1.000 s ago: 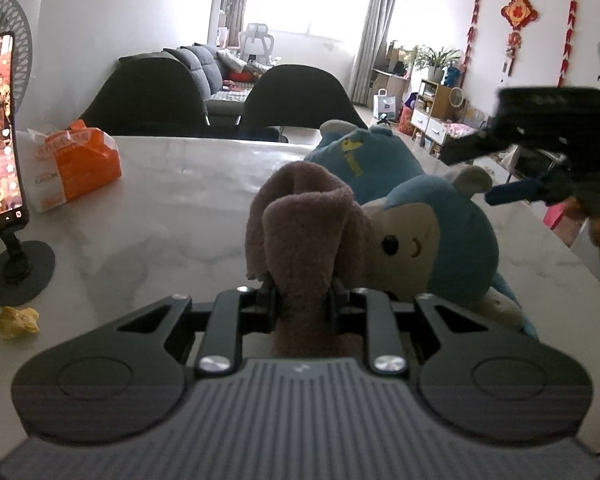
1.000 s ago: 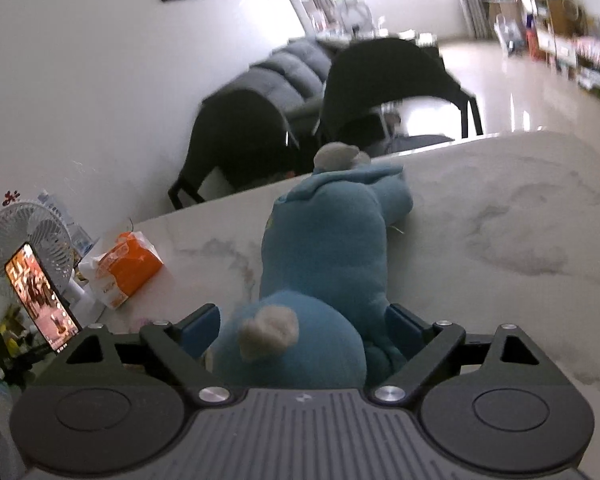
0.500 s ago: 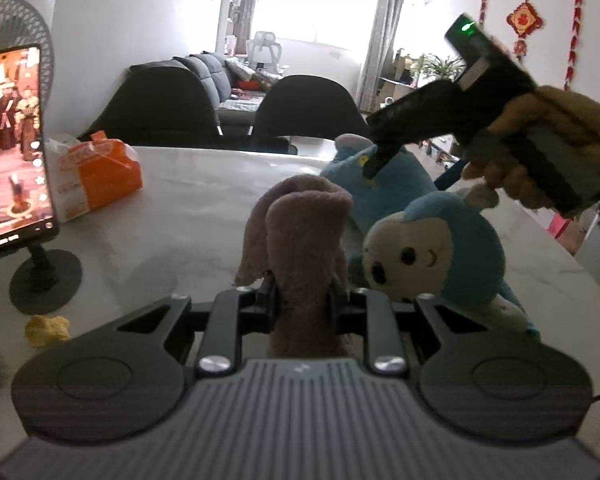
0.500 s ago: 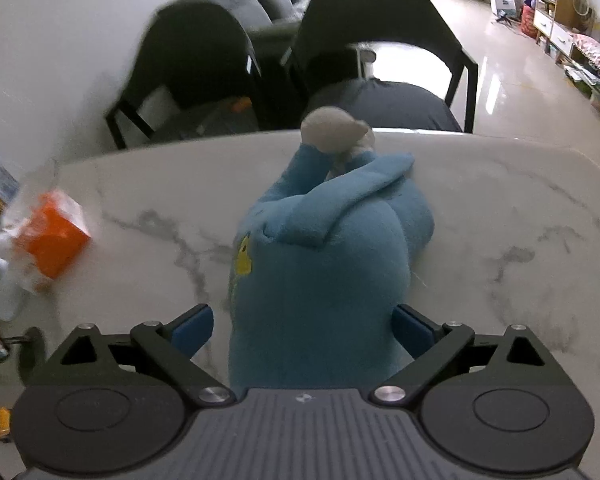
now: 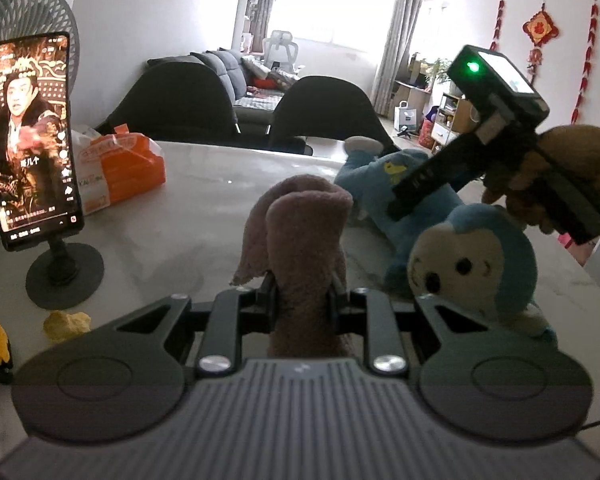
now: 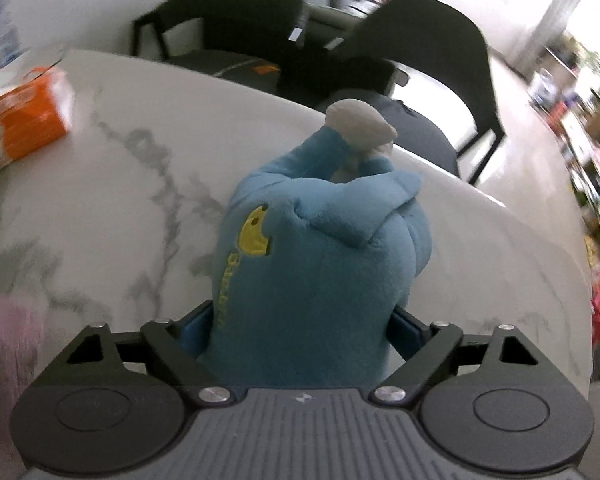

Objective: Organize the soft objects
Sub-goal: 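Roll the blue plush over onto its front with the right gripper, then wipe the plush back with the towel in the left gripper while the right gripper holds the plush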

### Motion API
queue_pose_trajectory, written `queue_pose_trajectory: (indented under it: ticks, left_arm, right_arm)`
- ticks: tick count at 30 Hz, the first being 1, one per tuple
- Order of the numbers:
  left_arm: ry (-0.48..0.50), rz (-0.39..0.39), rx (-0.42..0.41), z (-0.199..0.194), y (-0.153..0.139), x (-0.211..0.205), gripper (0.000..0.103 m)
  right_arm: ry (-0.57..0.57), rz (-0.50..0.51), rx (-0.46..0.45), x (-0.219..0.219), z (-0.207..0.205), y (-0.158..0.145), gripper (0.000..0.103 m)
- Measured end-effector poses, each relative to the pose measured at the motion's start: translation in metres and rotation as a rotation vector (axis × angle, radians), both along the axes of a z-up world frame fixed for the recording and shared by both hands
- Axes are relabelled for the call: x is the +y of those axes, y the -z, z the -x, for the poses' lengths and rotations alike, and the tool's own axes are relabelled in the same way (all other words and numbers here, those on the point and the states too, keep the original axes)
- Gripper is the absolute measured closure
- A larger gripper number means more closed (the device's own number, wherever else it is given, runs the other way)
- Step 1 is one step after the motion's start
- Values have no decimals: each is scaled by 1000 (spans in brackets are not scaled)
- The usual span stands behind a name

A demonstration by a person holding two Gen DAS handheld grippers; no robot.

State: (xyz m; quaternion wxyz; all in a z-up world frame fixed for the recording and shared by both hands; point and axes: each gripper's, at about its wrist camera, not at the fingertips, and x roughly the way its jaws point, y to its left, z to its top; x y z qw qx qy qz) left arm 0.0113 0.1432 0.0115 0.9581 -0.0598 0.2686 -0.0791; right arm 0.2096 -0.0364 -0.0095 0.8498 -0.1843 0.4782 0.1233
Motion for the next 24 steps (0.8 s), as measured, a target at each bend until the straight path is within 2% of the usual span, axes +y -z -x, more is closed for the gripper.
queue_pose_trajectory:
  ticks: [5, 8, 10, 15, 19, 22, 24]
  left_arm:
    - [14, 0, -4, 0, -1, -2, 81]
    - [20, -2, -6, 1, -2, -4, 81]
    - [24, -3, -8, 0, -3, -4, 81]
    - [50, 11, -16, 1, -6, -6, 81]
    - [88, 56, -28, 3, -12, -7, 81]
    - [114, 62, -37, 4, -15, -11, 81]
    - [122, 57, -34, 1, -14, -15, 81]
  right_arm:
    - [-284, 46, -10, 7, 30, -3, 16]
    - [-481, 115, -5, 16, 55, -4, 16]
    - [-572, 153, 4, 18, 70, -5, 16]
    - [-752, 210, 38, 13, 94, -8, 15]
    - [-898, 256, 93, 7, 116, -7, 14]
    - [-948, 296, 109, 5, 127, -7, 11]
    - [-938, 309, 88, 5, 131, -8, 8]
